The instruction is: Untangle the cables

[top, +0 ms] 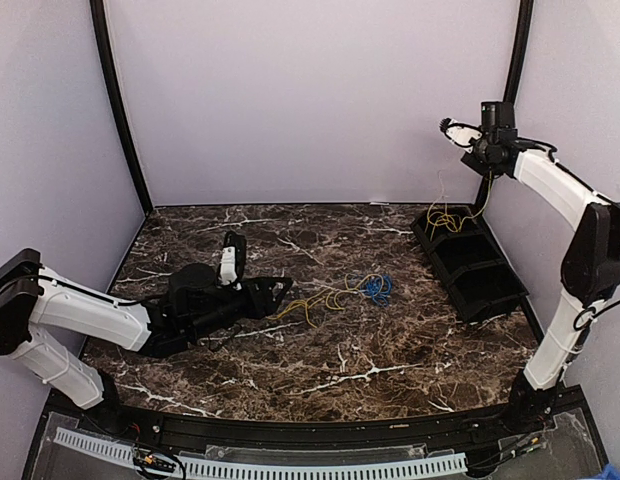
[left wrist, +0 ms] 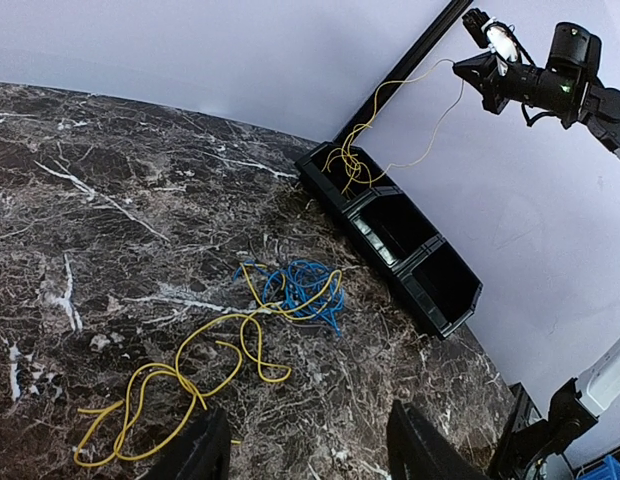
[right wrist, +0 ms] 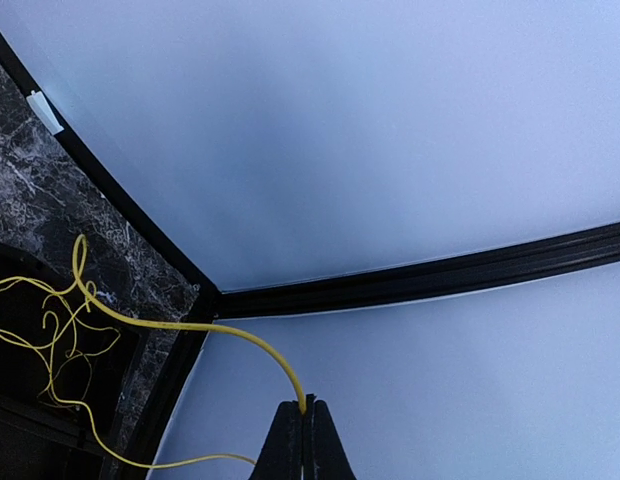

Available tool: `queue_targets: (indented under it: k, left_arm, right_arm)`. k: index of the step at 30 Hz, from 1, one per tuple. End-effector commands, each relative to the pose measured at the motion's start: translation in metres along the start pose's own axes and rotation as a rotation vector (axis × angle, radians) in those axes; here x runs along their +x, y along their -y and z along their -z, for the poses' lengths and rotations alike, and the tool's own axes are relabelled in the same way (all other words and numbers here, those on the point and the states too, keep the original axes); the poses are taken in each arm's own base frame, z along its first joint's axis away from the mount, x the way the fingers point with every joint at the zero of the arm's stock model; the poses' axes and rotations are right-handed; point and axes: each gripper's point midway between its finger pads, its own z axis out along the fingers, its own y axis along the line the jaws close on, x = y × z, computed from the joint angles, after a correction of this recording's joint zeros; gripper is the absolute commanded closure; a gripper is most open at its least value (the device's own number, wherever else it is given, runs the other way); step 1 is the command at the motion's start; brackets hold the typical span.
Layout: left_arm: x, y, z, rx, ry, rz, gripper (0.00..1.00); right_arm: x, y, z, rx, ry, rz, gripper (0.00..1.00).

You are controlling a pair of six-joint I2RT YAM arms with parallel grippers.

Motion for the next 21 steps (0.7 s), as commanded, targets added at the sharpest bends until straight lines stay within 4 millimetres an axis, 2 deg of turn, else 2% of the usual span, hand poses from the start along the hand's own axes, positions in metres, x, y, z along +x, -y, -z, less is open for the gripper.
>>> queue_targets:
  k: [1,4,9,21]
  left_arm:
    - [-0.010,0.006,-0.002,0.018,0.029,0.014,0.43]
    - [-0.010,0.005,-0.004,0.016,0.028,0.014,0.44]
    - [-0.005,0.004,-0.008,0.018,0.017,0.019,0.44]
    - [-0.002,-0.004,-0.004,-0.006,0.016,0.024,0.44]
  right_arm:
    - [0.015,0.005,-0.013,0.011,-0.004,-0.063,1.00]
    - [0.026,-0.007,-0.024,-0.034,-0.019,-0.088,1.00]
    - [0.039,-0.045,-0.044,-0.143,-0.045,-0.131,1.00]
    - [0.043,-0.124,-0.084,-0.394,-0.077,-0.277,1.00]
